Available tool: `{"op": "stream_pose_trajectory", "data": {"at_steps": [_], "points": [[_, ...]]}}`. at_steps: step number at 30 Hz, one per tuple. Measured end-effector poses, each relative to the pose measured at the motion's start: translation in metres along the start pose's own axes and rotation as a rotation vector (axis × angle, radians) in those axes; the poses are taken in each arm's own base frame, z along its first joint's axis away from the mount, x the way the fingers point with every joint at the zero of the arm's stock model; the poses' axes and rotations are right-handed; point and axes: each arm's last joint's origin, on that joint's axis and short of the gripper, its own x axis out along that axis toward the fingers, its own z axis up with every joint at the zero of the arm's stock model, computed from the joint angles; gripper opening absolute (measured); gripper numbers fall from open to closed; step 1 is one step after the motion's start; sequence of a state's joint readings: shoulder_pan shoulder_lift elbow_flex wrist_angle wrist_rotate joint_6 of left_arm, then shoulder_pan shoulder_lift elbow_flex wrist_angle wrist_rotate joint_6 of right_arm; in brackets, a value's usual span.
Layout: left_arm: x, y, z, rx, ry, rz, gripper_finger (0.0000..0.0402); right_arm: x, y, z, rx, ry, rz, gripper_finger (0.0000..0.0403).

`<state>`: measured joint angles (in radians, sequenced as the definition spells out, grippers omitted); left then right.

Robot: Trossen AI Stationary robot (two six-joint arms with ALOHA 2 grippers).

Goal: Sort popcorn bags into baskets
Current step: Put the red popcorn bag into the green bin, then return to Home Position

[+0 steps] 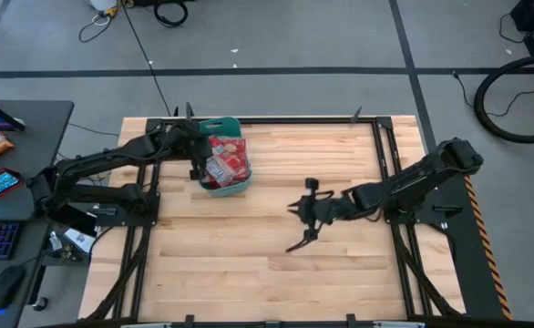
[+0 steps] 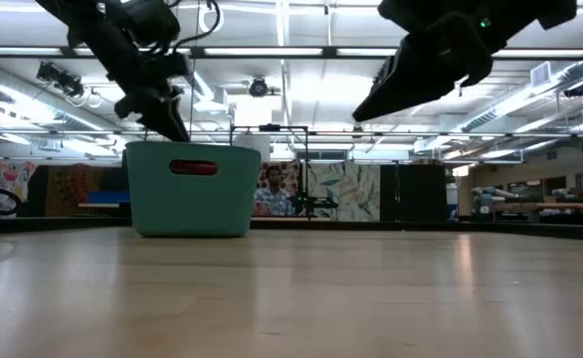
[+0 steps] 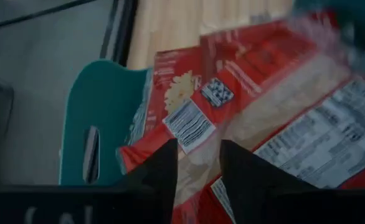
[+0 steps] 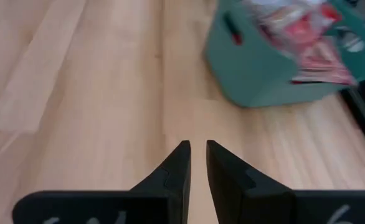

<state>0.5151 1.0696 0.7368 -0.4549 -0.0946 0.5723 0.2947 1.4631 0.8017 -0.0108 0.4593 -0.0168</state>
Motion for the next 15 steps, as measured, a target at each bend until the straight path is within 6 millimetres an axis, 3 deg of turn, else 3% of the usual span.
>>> {"op": "stream_pose_trajectory", "data": {"at_steps": [8, 15], "points": [[-0.042, 0.001, 0.016, -0.271, -0.29, 0.051, 0.0117, -0.022, -0.039, -0.042, 0.199, -0.169, -0.077, 0.0052], [-0.073, -0.016, 0.034, -0.327, -0.529, -0.019, 0.0099, -0.045, -0.06, -0.073, 0.333, -0.335, -0.076, 0.0052]]}}
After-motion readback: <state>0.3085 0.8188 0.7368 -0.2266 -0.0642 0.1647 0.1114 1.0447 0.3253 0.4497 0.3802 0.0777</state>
